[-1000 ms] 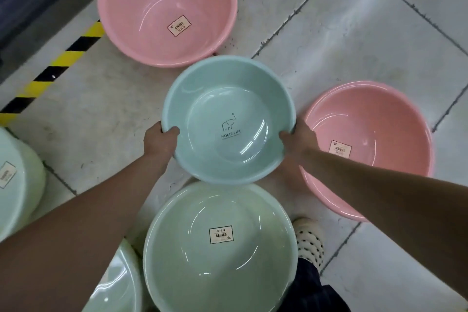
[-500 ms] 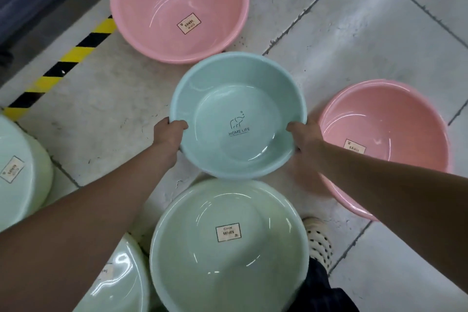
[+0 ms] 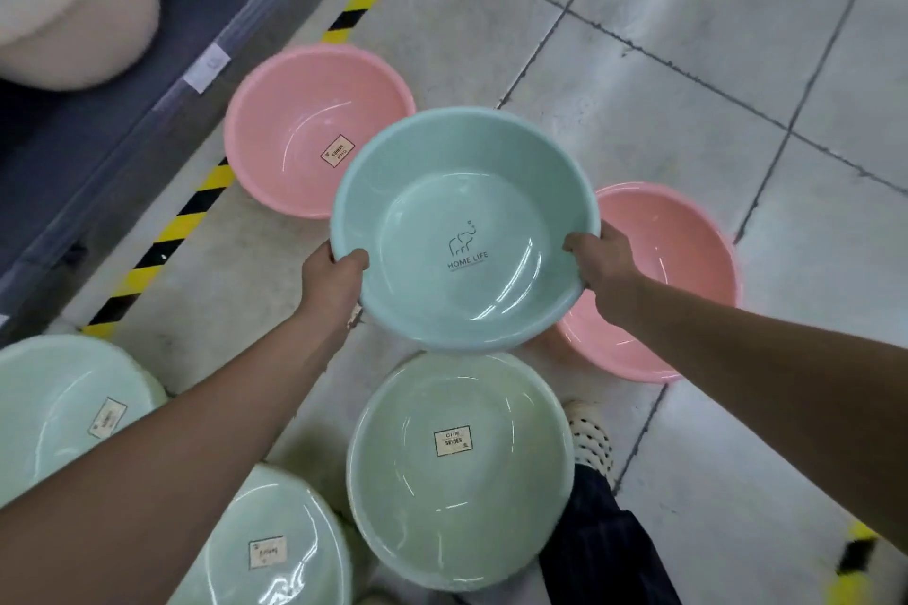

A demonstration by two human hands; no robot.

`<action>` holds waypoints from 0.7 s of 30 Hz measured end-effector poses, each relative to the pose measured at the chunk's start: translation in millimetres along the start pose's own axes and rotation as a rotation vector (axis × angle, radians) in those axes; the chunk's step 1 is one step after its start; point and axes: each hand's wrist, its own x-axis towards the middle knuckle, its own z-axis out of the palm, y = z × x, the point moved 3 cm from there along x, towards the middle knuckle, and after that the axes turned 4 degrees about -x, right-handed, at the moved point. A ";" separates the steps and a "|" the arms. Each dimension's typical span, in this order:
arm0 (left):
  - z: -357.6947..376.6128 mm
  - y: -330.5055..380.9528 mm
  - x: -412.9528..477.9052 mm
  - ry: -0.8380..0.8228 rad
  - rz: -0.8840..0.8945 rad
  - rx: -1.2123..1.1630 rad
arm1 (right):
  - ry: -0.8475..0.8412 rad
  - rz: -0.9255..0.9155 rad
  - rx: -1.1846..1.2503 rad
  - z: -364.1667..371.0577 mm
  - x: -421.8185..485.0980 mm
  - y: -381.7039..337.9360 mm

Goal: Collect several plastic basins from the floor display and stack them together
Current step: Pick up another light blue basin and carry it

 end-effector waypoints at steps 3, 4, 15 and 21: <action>-3.8 27.3 -36.7 -0.051 0.027 0.027 | 0.019 -0.058 0.024 -31.5 -45.4 -14.6; -1.7 34.0 -52.5 -0.081 0.028 0.032 | 0.039 -0.068 0.035 -44.7 -62.7 -16.0; 42.3 -10.1 -241.2 -0.411 0.083 0.390 | 0.286 0.135 0.267 -198.5 -274.2 152.3; 99.1 -107.6 -337.8 -0.685 0.024 0.575 | 0.579 0.418 0.499 -244.8 -366.5 329.6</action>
